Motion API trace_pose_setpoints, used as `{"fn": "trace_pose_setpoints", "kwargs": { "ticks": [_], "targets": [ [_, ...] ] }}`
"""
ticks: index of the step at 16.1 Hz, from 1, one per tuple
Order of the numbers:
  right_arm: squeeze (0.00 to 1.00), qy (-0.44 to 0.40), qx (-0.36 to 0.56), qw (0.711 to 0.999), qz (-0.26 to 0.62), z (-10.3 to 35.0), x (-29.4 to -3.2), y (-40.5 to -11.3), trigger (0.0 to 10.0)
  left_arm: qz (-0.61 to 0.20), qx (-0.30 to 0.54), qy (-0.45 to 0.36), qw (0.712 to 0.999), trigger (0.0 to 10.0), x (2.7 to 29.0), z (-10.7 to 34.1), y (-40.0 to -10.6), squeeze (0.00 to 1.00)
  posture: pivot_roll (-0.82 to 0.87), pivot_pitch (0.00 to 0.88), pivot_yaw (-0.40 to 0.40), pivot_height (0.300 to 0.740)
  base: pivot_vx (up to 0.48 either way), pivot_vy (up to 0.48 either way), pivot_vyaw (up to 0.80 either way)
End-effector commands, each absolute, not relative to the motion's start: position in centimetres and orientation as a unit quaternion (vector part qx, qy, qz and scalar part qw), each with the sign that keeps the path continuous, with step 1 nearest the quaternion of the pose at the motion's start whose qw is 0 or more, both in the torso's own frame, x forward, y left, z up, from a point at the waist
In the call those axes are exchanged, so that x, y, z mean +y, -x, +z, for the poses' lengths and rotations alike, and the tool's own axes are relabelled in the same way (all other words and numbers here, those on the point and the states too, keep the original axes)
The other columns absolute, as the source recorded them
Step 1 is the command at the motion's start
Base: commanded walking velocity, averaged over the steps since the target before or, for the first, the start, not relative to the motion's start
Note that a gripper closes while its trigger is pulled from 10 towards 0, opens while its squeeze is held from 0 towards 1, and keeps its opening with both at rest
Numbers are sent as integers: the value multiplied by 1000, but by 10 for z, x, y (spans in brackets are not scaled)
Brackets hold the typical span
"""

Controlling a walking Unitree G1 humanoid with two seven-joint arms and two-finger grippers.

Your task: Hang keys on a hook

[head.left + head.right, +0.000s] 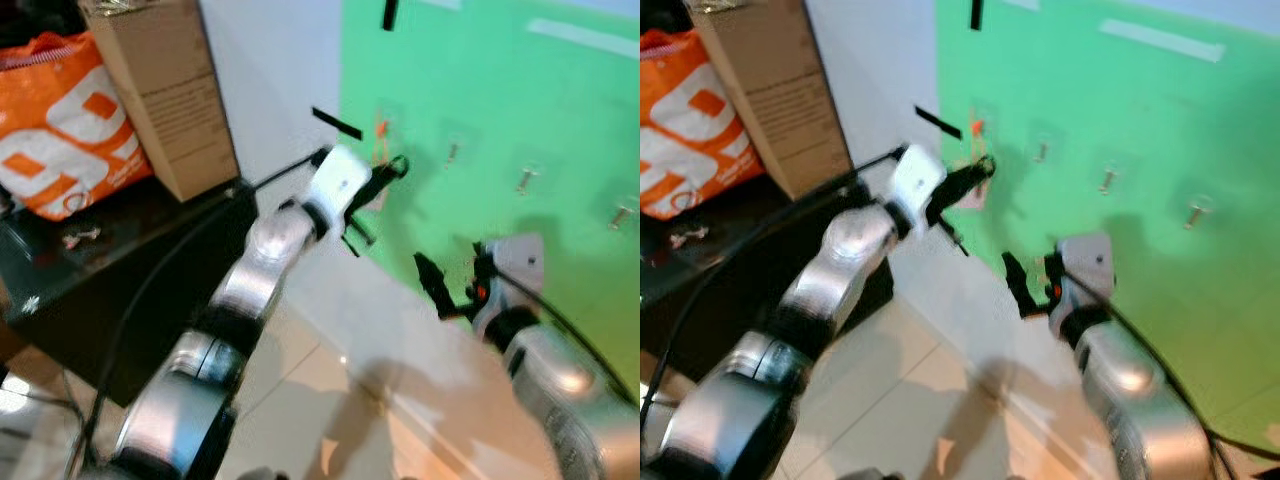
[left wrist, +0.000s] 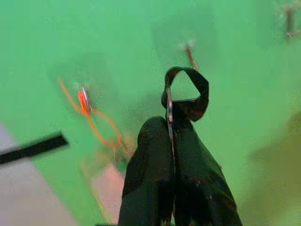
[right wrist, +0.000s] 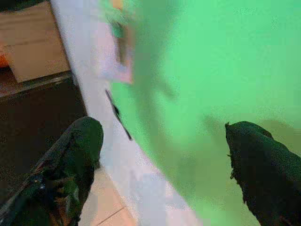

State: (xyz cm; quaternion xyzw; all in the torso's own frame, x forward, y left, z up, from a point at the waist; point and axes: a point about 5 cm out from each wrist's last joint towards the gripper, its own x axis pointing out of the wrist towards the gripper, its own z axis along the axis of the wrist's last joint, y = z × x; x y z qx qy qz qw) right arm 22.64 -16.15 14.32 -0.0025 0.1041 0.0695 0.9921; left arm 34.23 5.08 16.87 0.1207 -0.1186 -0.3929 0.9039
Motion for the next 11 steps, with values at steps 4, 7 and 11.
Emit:
{"fn": "trace_pose_setpoints", "kwargs": {
  "ticks": [4, 7, 11],
  "targets": [
    [0, -6, 118, 992, -41, 126, -180, -217, 10000, -364, -130, -123, 914, 10000, 78, 166, -307, 0, -144, 0, 82, 740, 0, 0, -594],
    [0, -9, 95, 994, -56, 126, -183, -215, 10000, -314, -94, -145, 934, 10000, 103, 149, -292, 0, -133, 0, 94, 740, 0, 0, -796],
    [0, -14, 94, 993, -72, 118, -180, -219, 10000, -229, -64, -149, 960, 10000, 127, 138, -288, 0, -117, 0, 81, 740, 0, 0, -400]
  ]
}}
